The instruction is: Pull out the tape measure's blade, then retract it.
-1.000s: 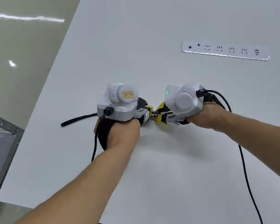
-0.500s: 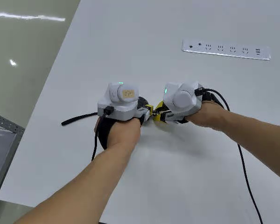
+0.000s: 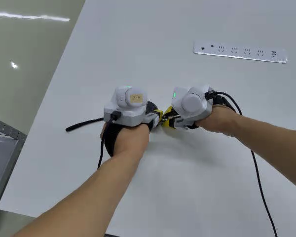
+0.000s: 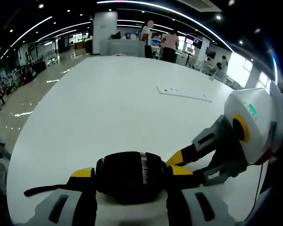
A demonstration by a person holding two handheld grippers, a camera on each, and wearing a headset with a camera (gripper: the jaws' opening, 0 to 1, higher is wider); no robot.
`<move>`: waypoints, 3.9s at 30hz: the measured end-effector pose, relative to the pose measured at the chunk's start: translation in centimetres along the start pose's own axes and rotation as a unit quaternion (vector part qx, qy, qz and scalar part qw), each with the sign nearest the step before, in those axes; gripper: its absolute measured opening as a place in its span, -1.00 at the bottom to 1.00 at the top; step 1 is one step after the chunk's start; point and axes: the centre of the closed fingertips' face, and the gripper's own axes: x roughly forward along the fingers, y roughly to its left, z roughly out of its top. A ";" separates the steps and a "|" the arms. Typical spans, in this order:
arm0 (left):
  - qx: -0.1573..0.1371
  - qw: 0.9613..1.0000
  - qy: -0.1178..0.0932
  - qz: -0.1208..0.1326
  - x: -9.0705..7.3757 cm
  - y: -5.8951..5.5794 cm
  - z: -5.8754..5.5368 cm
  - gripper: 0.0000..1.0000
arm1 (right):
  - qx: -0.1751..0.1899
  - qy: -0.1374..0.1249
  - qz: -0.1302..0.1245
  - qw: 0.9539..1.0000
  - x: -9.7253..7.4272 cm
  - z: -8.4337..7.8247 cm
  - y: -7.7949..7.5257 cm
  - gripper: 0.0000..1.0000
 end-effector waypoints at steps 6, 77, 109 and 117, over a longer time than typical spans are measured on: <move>0.000 1.000 -0.002 0.001 -0.1 -0.1 0.0 0.12 | 0.006 -0.008 0.002 1.000 0.1 0.1 -0.1 -0.72; 0.013 1.000 -0.015 0.009 0.0 0.4 0.0 0.20 | 0.004 0.010 -0.006 1.000 0.5 0.4 0.0 -0.68; 0.049 0.999 -0.006 -0.006 -1.2 0.7 -0.5 0.41 | 0.090 -0.016 -0.074 0.993 -1.9 0.7 -0.1 -0.48; 0.056 0.998 -0.004 -0.011 -1.8 1.1 -0.9 0.44 | 0.128 -0.024 -0.100 0.986 -2.9 0.8 0.4 -0.42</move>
